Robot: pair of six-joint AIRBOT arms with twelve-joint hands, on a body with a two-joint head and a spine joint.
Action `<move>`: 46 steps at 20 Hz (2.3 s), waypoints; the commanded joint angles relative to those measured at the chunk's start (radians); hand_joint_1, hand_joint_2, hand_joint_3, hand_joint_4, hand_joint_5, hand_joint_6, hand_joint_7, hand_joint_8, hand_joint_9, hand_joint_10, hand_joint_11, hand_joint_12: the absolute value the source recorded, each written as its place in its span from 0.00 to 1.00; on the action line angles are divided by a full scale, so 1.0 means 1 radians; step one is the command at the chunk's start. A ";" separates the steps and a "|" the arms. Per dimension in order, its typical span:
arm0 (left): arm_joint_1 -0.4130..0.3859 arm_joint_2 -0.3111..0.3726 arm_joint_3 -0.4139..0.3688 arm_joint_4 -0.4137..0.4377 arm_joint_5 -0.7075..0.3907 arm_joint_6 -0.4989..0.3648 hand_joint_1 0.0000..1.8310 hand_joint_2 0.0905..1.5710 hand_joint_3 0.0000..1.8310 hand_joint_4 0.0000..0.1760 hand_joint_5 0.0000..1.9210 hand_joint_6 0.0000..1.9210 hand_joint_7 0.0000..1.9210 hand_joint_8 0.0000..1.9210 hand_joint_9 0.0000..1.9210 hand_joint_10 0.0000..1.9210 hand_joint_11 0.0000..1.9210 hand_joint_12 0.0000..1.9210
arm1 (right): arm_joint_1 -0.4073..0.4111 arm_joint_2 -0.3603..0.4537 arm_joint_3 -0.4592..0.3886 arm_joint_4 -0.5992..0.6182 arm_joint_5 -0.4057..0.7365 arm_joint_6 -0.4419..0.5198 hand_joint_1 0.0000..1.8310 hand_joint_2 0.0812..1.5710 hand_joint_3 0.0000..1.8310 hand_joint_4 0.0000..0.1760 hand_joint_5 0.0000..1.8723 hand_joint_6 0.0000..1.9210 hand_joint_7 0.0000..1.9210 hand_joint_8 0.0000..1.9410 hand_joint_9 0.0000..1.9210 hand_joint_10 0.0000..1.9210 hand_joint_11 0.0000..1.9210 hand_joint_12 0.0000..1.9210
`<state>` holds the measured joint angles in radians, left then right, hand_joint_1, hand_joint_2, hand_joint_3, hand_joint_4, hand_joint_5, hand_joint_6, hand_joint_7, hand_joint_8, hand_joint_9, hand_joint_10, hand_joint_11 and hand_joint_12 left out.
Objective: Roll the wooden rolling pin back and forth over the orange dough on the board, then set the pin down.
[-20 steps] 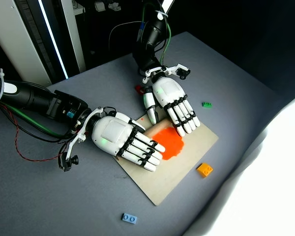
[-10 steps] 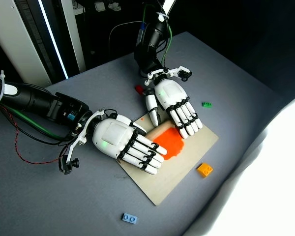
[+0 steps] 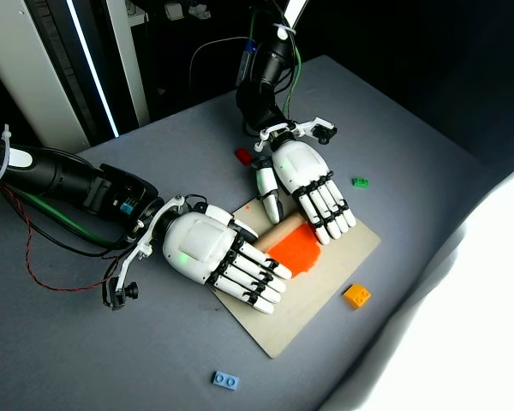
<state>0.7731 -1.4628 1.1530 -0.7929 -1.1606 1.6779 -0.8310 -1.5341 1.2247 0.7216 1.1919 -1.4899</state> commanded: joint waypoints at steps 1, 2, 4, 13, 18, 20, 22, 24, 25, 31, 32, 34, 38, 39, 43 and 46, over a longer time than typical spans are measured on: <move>-0.007 -0.001 0.008 0.056 -0.081 0.000 0.00 0.94 0.00 0.00 0.02 0.00 0.00 0.00 0.00 0.00 0.00 0.00 | 0.007 0.004 0.008 -0.042 0.081 0.005 0.00 1.00 0.01 0.00 0.06 0.00 0.06 0.00 0.02 0.00 0.00 0.02; -0.010 -0.002 0.013 0.056 -0.078 -0.003 0.00 0.94 0.00 0.00 0.02 0.00 0.01 0.00 0.00 0.00 0.00 0.00 | 0.009 0.003 0.010 -0.042 0.081 0.012 0.00 1.00 0.01 0.00 0.06 0.00 0.06 0.00 0.02 0.00 0.00 0.02; -0.015 -0.003 0.021 0.056 -0.069 -0.008 0.00 0.95 0.01 0.00 0.02 0.00 0.00 0.00 0.00 0.00 0.00 0.00 | 0.011 0.003 0.013 -0.042 0.081 0.018 0.00 0.99 0.01 0.00 0.06 0.00 0.05 0.00 0.02 0.00 0.00 0.00; -0.034 -0.005 0.052 0.046 -0.038 -0.018 0.00 0.95 0.01 0.00 0.03 0.01 0.02 0.00 0.00 0.00 0.00 0.00 | 0.024 0.001 0.029 -0.042 0.088 0.038 0.00 0.99 0.00 0.00 0.05 0.00 0.06 0.00 0.03 0.00 0.00 0.01; -0.036 -0.007 0.063 0.042 -0.032 -0.022 0.00 0.95 0.00 0.00 0.04 0.01 0.03 0.01 0.01 0.00 0.00 0.00 | 0.037 -0.001 0.050 -0.042 0.095 0.044 0.00 1.00 0.00 0.00 0.05 0.00 0.05 0.00 0.02 0.00 0.00 0.00; -0.041 -0.010 0.072 0.040 -0.031 -0.026 0.00 0.95 0.00 0.00 0.03 0.00 0.03 0.00 0.01 0.00 0.00 0.00 | 0.040 -0.001 0.058 -0.042 0.095 0.045 0.00 1.00 0.00 0.00 0.05 0.00 0.05 0.00 0.02 0.00 0.00 0.00; -0.048 -0.015 0.083 0.041 -0.024 -0.028 0.00 0.95 0.00 0.00 0.04 0.01 0.03 0.00 0.01 0.00 0.00 0.00 | 0.040 -0.001 0.062 -0.042 0.091 0.049 0.00 1.00 0.00 0.00 0.05 0.00 0.05 0.00 0.02 0.00 0.00 0.00; -0.053 -0.019 0.092 0.041 -0.019 -0.029 0.00 0.95 0.00 0.00 0.04 0.01 0.03 0.00 0.01 0.00 0.00 0.00 | 0.040 -0.001 0.062 -0.042 0.090 0.049 0.00 1.00 0.00 0.00 0.05 0.00 0.04 0.00 0.01 0.00 0.00 0.00; -0.055 -0.021 0.096 0.041 -0.017 -0.032 0.00 0.95 0.00 0.00 0.04 0.00 0.03 0.00 0.01 0.00 0.00 0.00 | 0.040 -0.001 0.062 -0.041 0.087 0.050 0.00 1.00 0.00 0.00 0.05 0.00 0.04 0.00 0.02 0.00 0.00 0.00; -0.059 -0.030 0.119 0.041 -0.007 -0.040 0.00 0.95 0.00 0.00 0.04 0.00 0.03 0.00 0.01 0.00 0.00 0.00 | 0.042 -0.001 0.078 -0.011 0.055 0.068 0.00 1.00 0.00 0.00 0.05 0.00 0.05 0.00 0.02 0.00 0.00 0.00; -0.059 -0.032 0.122 0.041 -0.006 -0.041 0.00 0.95 0.00 0.00 0.04 0.00 0.03 0.00 0.01 0.00 0.00 0.00 | 0.043 -0.001 0.081 -0.011 0.053 0.072 0.00 1.00 0.00 0.00 0.05 0.00 0.05 0.00 0.02 0.00 0.00 0.00; -0.062 -0.036 0.130 0.041 -0.001 -0.041 0.00 0.95 0.00 0.00 0.04 0.00 0.03 0.00 0.01 0.00 0.00 0.00 | 0.046 -0.001 0.089 -0.011 0.048 0.079 0.00 1.00 0.00 0.00 0.05 0.00 0.05 0.00 0.02 0.00 0.00 0.00; -0.065 -0.043 0.148 0.041 0.008 -0.048 0.00 0.95 0.00 0.00 0.04 0.00 0.03 0.00 0.00 0.00 0.00 0.00 | 0.054 -0.001 0.102 -0.010 0.044 0.089 0.00 1.00 0.00 0.00 0.05 0.00 0.04 0.00 0.02 0.00 0.00 0.00; -0.067 -0.045 0.154 0.041 0.012 -0.051 0.00 0.95 0.00 0.00 0.04 0.00 0.03 0.00 0.00 0.00 0.00 0.00 | 0.057 -0.001 0.107 -0.010 0.041 0.094 0.00 1.00 0.00 0.00 0.05 0.00 0.05 0.00 0.02 0.00 0.00 0.00; -0.072 -0.053 0.173 0.042 0.018 -0.063 0.00 0.95 0.00 0.00 0.04 0.00 0.03 0.00 0.01 0.00 0.00 0.00 | 0.059 -0.001 0.118 -0.010 0.025 0.105 0.00 1.00 0.01 0.00 0.04 0.00 0.04 0.00 0.02 0.00 0.00 0.00; -0.077 -0.059 0.187 0.042 0.021 -0.074 0.00 0.95 0.00 0.00 0.05 0.00 0.03 0.00 0.00 0.00 0.00 0.00 | 0.063 -0.001 0.122 -0.010 0.014 0.112 0.00 1.00 0.01 0.00 0.05 0.00 0.05 0.00 0.03 0.01 0.01 0.00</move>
<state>0.7029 -1.5219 1.3373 -0.7959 -1.0512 1.5967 -0.7803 -1.5383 1.3441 0.7631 1.1046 -1.3830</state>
